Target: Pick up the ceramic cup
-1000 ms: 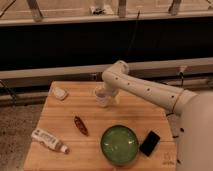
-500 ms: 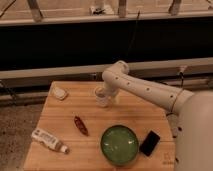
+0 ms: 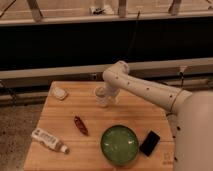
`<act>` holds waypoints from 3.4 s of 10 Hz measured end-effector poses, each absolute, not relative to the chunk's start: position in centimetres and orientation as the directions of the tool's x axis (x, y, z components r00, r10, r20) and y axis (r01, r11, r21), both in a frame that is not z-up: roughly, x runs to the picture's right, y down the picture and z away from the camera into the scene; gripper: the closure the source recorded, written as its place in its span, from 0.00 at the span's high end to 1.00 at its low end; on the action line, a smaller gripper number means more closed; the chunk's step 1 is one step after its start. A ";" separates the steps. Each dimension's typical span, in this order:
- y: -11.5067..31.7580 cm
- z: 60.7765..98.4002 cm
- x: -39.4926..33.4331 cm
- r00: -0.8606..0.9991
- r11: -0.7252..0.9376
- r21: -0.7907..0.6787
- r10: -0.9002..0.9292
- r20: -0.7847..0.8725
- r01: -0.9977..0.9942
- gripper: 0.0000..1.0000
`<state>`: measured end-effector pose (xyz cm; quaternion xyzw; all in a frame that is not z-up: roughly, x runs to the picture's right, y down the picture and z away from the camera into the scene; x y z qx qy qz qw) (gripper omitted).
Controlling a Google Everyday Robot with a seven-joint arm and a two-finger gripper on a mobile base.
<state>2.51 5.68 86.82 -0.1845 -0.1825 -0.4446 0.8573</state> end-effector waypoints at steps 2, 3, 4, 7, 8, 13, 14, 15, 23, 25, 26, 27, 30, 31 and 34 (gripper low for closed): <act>5.8 87.0 2.6 0.535 0.534 -0.155 -0.695 0.480 0.831 0.71; 5.8 87.0 2.6 0.534 0.532 -0.154 -0.695 0.482 0.832 0.73; 5.9 87.0 2.6 0.530 0.528 -0.155 -0.698 0.482 0.835 0.70; 4.5 85.3 2.5 0.519 0.515 -0.153 -0.708 0.478 0.843 0.42; 4.4 85.2 2.5 0.518 0.514 -0.152 -0.709 0.479 0.844 0.34; 5.5 86.0 2.2 0.498 0.492 -0.151 -0.720 0.483 0.858 0.00; 5.1 85.5 2.1 0.490 0.483 -0.150 -0.724 0.485 0.862 0.00; 4.5 84.7 2.0 0.481 0.475 -0.147 -0.730 0.485 0.868 0.00; 3.1 82.5 1.3 0.439 0.434 -0.134 -0.750 0.495 0.891 0.00; 3.0 82.2 1.2 0.436 0.430 -0.133 -0.751 0.496 0.893 0.00; 3.0 82.0 1.2 0.433 0.428 -0.132 -0.752 0.497 0.894 0.00; 2.9 81.8 1.1 0.430 0.425 -0.130 -0.753 0.497 0.896 0.00; 2.9 81.4 1.0 0.422 0.418 -0.128 -0.756 0.500 0.900 0.00; 2.9 81.3 1.0 0.421 0.416 -0.127 -0.757 0.500 0.900 0.00; 2.8 80.9 0.9 0.414 0.411 -0.124 -0.759 0.502 0.903 0.00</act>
